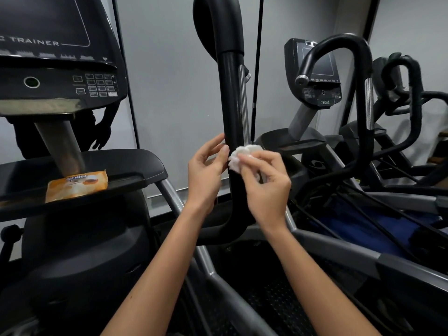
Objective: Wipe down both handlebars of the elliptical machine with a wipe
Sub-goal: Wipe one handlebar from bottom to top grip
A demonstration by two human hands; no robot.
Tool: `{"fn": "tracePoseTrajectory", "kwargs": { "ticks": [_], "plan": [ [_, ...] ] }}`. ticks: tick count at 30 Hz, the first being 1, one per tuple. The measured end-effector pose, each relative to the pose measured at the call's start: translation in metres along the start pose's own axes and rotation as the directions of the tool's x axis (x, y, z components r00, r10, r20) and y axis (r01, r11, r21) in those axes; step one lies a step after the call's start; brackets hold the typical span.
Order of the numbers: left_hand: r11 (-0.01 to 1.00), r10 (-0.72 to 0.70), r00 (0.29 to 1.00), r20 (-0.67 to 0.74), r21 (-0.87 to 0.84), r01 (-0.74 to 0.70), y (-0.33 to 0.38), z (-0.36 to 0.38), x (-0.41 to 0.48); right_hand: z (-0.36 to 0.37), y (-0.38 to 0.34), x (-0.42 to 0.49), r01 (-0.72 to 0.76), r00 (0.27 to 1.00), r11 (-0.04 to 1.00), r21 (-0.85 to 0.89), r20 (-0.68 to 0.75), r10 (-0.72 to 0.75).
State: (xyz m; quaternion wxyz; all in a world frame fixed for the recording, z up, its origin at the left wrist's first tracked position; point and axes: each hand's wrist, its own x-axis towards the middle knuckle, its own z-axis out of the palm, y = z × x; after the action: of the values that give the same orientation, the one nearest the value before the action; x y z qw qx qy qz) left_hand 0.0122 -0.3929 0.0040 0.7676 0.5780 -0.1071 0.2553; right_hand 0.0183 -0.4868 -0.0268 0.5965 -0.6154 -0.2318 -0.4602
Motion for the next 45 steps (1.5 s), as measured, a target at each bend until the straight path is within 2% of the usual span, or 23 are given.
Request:
{"fn": "tracePoseTrajectory", "kwargs": {
  "ticks": [2,5,7,8,10,13,16,18,19,21,23,25,26,29,32,33,35,37,38,40,42,45],
  "plan": [
    [1.000,0.005,1.000,0.002,-0.009,-0.005,0.000,0.000,0.000,0.001,-0.002,0.020,-0.196,0.980,0.969,0.151,0.008,0.197],
    [1.000,0.015,1.000,0.009,-0.007,-0.015,0.000,0.000,-0.001,0.004,-0.003,0.044,-0.487,0.869,0.789,0.375,0.122,0.479],
    [1.000,0.015,1.000,0.006,-0.007,-0.015,0.000,0.000,-0.001,0.003,0.001,0.044,-0.555,0.826,0.732,0.395,0.163,0.539],
    [1.000,0.014,1.000,0.008,-0.006,-0.014,0.000,0.000,-0.001,0.001,0.002,0.038,-0.557,0.825,0.738,0.382,0.148,0.546],
    [1.000,0.012,1.000,0.008,-0.003,-0.012,-0.001,0.000,0.000,-0.001,0.002,0.017,-0.475,0.872,0.828,0.299,0.037,0.487],
    [1.000,0.012,1.000,0.002,0.003,-0.012,-0.002,0.000,0.001,0.000,0.001,-0.011,-0.150,0.984,0.985,0.086,-0.085,0.158],
    [1.000,0.001,1.000,0.013,0.008,-0.001,-0.002,-0.001,0.000,0.007,0.002,-0.005,0.098,0.992,0.991,-0.090,-0.075,-0.105],
    [1.000,0.004,1.000,0.018,0.007,-0.004,-0.001,-0.002,0.000,0.012,-0.004,0.012,0.175,0.981,0.972,-0.158,-0.054,-0.186],
    [1.000,0.011,1.000,0.021,0.004,-0.011,-0.001,-0.003,0.000,0.016,-0.007,0.021,0.172,0.982,0.974,-0.150,-0.049,-0.181],
    [1.000,0.021,0.999,0.027,-0.001,-0.021,0.000,-0.002,0.000,0.021,-0.013,0.040,0.071,0.994,0.995,-0.063,-0.078,-0.076],
    [1.000,0.023,1.000,0.017,-0.013,-0.023,-0.001,-0.001,0.000,0.025,-0.016,0.057,-0.152,0.983,0.981,0.121,-0.082,0.163],
    [1.000,0.021,1.000,0.013,-0.011,-0.021,-0.001,-0.001,0.001,0.023,-0.011,0.070,-0.375,0.920,0.875,0.307,0.005,0.392],
    [1.000,0.020,1.000,0.015,-0.008,-0.020,-0.001,0.000,0.001,0.020,-0.008,0.072,-0.453,0.885,0.821,0.348,0.062,0.462],
    [1.000,0.021,1.000,0.018,-0.007,-0.021,0.000,0.000,0.000,0.012,-0.001,0.065,-0.616,0.786,0.703,0.357,0.216,0.579],
    [1.000,0.024,1.000,0.015,-0.005,-0.024,0.000,0.000,0.000,0.008,0.000,0.058,-0.722,0.691,0.609,0.327,0.297,0.659],
    [1.000,0.025,1.000,0.016,-0.006,-0.025,-0.001,0.000,0.000,0.008,-0.002,0.060,-0.731,0.682,0.598,0.329,0.309,0.663],
    [1.000,0.029,0.999,0.025,-0.003,-0.029,0.000,0.000,0.000,0.009,-0.009,0.066,-0.689,0.722,0.630,0.358,0.273,0.636],
    [0.999,0.033,0.999,0.034,0.000,-0.033,0.000,-0.001,0.000,0.013,-0.015,0.067,-0.566,0.818,0.737,0.368,0.144,0.556],
    [0.999,0.035,0.999,0.037,-0.004,-0.035,0.000,-0.001,0.000,0.015,-0.018,0.063,-0.462,0.881,0.825,0.326,0.062,0.469],
    [0.999,0.033,0.999,0.042,-0.009,-0.033,-0.001,-0.002,0.001,0.015,-0.018,0.046,-0.196,0.978,0.972,0.130,-0.043,0.203],
    [1.000,0.026,0.999,0.037,-0.002,-0.026,-0.002,-0.003,0.002,0.012,-0.008,0.022,0.041,0.998,0.998,-0.054,-0.051,-0.044],
    [1.000,0.022,0.999,0.032,0.005,-0.022,-0.003,-0.004,0.002,0.002,0.013,-0.012,0.170,0.982,0.972,-0.165,-0.054,-0.181]
  ]
}}
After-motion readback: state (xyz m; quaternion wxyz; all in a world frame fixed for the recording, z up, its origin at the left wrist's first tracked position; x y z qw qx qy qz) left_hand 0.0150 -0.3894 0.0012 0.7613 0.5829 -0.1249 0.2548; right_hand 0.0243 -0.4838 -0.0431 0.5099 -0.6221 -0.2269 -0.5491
